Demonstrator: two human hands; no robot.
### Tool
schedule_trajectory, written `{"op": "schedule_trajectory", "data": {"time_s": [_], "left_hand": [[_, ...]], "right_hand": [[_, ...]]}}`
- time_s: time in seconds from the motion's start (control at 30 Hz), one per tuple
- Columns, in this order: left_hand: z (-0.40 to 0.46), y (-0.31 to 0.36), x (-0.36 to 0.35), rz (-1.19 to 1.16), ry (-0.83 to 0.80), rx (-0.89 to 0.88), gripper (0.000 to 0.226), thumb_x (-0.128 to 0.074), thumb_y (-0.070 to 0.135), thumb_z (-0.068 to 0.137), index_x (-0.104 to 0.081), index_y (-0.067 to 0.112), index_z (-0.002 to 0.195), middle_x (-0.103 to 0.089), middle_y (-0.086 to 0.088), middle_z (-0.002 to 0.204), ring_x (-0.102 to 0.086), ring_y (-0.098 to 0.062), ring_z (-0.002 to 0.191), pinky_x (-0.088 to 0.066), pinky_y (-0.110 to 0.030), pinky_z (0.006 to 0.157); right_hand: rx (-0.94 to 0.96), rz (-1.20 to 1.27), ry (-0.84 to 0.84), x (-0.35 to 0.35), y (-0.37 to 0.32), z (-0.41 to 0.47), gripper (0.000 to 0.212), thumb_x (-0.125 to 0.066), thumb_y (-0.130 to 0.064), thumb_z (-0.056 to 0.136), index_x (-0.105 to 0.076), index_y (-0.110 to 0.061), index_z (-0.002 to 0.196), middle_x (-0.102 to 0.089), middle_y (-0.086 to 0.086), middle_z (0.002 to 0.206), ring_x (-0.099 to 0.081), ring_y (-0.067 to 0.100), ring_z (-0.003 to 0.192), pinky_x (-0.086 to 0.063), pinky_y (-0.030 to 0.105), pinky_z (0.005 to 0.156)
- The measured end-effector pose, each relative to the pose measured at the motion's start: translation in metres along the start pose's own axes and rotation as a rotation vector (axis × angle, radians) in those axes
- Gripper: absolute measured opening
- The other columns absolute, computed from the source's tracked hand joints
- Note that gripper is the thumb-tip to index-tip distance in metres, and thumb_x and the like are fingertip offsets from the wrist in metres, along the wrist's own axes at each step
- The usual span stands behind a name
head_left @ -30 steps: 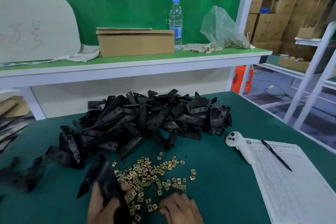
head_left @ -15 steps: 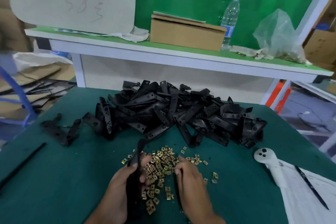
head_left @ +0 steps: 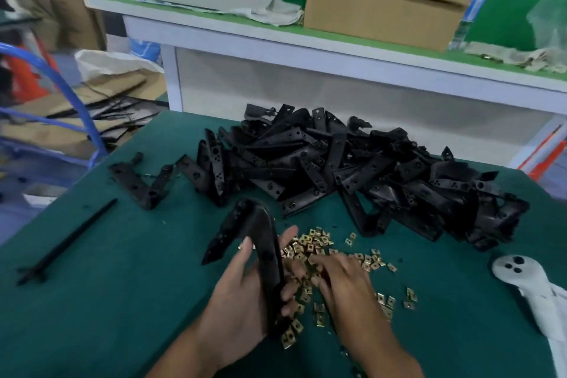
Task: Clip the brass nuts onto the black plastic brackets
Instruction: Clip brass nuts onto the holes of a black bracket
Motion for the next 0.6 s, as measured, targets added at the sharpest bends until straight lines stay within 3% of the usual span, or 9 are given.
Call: {"op": "schedule_trajectory", "data": {"time_s": [0.07,0.13,0.2,0.27,0.33,0.4,0.47,0.5,0.6], "left_hand": [[0.001,-0.003,0.001,0.07,0.005,0.004,0.059,-0.046,0.062,0.095,-0.06,0.022,0.136,-0.056,-0.004,0.096,-0.042,-0.015,0.072,-0.04,-0.03,0.067],[0.001,-0.006,0.001,0.096,0.005,-0.018,0.046,-0.063,0.056,0.092,-0.062,0.016,0.115,-0.056,-0.003,0.09,-0.043,-0.014,0.068,-0.042,-0.027,0.062],[0.001,-0.006,0.001,0.151,0.065,-0.076,0.044,-0.086,0.046,0.076,-0.061,0.015,0.097,-0.059,-0.003,0.084,-0.049,-0.013,0.063,-0.047,-0.025,0.058],[0.001,-0.006,0.002,0.179,0.131,-0.121,0.041,-0.094,0.037,0.067,-0.066,0.017,0.089,-0.062,-0.005,0.08,-0.057,-0.013,0.062,-0.052,-0.024,0.059],[0.001,-0.005,0.003,0.155,0.153,-0.145,0.044,-0.09,0.032,0.074,-0.067,0.015,0.108,-0.064,-0.009,0.08,-0.062,-0.015,0.065,-0.055,-0.024,0.062],[0.0,-0.004,0.005,0.253,0.163,-0.169,0.044,-0.072,0.033,0.091,-0.061,0.027,0.133,-0.066,-0.012,0.083,-0.064,-0.015,0.068,-0.054,-0.021,0.064],[-0.001,-0.005,0.006,0.342,0.166,-0.191,0.038,-0.055,0.038,0.098,-0.059,0.037,0.136,-0.068,-0.011,0.087,-0.063,-0.011,0.065,-0.052,-0.018,0.058],[-0.001,-0.005,0.005,0.351,0.188,-0.187,0.037,-0.058,0.044,0.096,-0.063,0.036,0.131,-0.07,-0.01,0.091,-0.065,-0.01,0.066,-0.051,-0.019,0.056],[0.001,-0.004,0.002,0.325,0.22,-0.192,0.038,-0.086,0.055,0.07,-0.078,0.031,0.098,-0.075,0.001,0.092,-0.069,-0.007,0.077,-0.054,-0.021,0.061]], "right_hand": [[-0.004,0.038,0.022,0.002,-0.002,0.001,0.025,-0.059,-0.032,0.1,-0.063,-0.032,0.124,-0.048,-0.014,0.113,-0.048,0.009,0.108,-0.044,0.028,0.092],[-0.027,0.101,0.051,0.005,-0.001,0.001,0.016,-0.065,-0.026,0.097,-0.069,-0.027,0.112,-0.048,-0.013,0.105,-0.052,0.008,0.099,-0.047,0.024,0.086],[-0.062,0.153,0.084,0.008,0.002,0.0,0.01,-0.069,-0.021,0.095,-0.071,-0.023,0.104,-0.051,-0.013,0.1,-0.054,0.003,0.093,-0.045,0.017,0.083],[-0.104,0.249,0.13,0.014,0.003,-0.001,0.008,-0.071,-0.018,0.093,-0.072,-0.025,0.097,-0.058,-0.014,0.096,-0.057,0.0,0.091,-0.042,0.009,0.078],[-0.174,0.375,0.172,0.02,0.004,-0.002,0.012,-0.072,-0.021,0.092,-0.071,-0.033,0.092,-0.064,-0.017,0.091,-0.06,-0.001,0.092,-0.042,0.008,0.074],[-0.272,0.514,0.188,0.025,0.007,-0.001,0.012,-0.069,-0.026,0.093,-0.071,-0.038,0.09,-0.069,-0.017,0.087,-0.062,0.0,0.09,-0.044,0.01,0.072],[-0.41,0.802,0.181,0.031,0.009,0.0,0.008,-0.066,-0.03,0.094,-0.074,-0.032,0.094,-0.073,-0.013,0.087,-0.066,0.002,0.083,-0.048,0.013,0.072],[-0.497,1.026,0.174,0.032,0.009,0.001,0.011,-0.066,-0.032,0.093,-0.075,-0.027,0.098,-0.074,-0.009,0.084,-0.066,0.004,0.078,-0.051,0.016,0.07],[-0.686,1.675,0.131,0.034,0.008,0.004,0.025,-0.067,-0.024,0.085,-0.071,-0.011,0.106,-0.065,0.0,0.074,-0.058,0.008,0.065,-0.054,0.018,0.061]]}}
Point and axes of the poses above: each hand's wrist, its own z-axis towards the middle knuckle, its own x-axis out of the back of the hand, y = z × x, the point moved 1 cm from there along z, towards the middle knuckle
